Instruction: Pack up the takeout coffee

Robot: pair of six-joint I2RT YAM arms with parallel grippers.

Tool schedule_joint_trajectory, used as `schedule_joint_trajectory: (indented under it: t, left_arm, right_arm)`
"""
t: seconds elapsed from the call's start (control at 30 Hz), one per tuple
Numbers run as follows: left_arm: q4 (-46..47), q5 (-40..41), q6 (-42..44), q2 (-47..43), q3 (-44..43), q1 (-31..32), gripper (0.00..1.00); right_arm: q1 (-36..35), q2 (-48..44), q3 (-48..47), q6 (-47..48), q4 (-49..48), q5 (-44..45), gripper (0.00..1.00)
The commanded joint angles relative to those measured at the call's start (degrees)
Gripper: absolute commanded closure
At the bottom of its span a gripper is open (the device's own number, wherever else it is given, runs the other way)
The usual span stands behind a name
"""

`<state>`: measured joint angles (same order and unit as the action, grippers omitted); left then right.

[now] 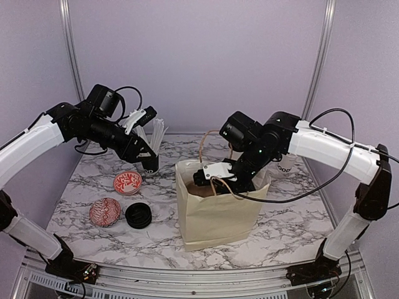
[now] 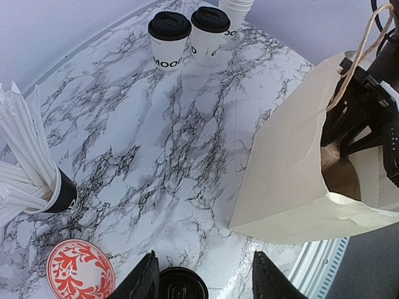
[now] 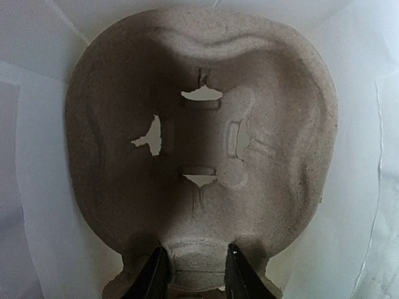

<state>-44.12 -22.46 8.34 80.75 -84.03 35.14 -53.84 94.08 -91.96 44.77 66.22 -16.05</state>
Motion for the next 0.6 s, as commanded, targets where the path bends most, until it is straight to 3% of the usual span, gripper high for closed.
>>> schedule_joint_trajectory:
  t: [0.0,0.57]
  left_arm:
    - [0.8,-1.0,-0.1,-0.1,-0.3,-0.3,0.48]
    - [0.8,-1.4,-0.1,-0.5,1.9,-0.2,0.48]
  right_arm:
    - [-0.9,2.1,-0.9,-2.1,2.3,1.7,0.7]
    - [-5.5,5.0,9.3,-6.6,-7.7,4.4,0.69]
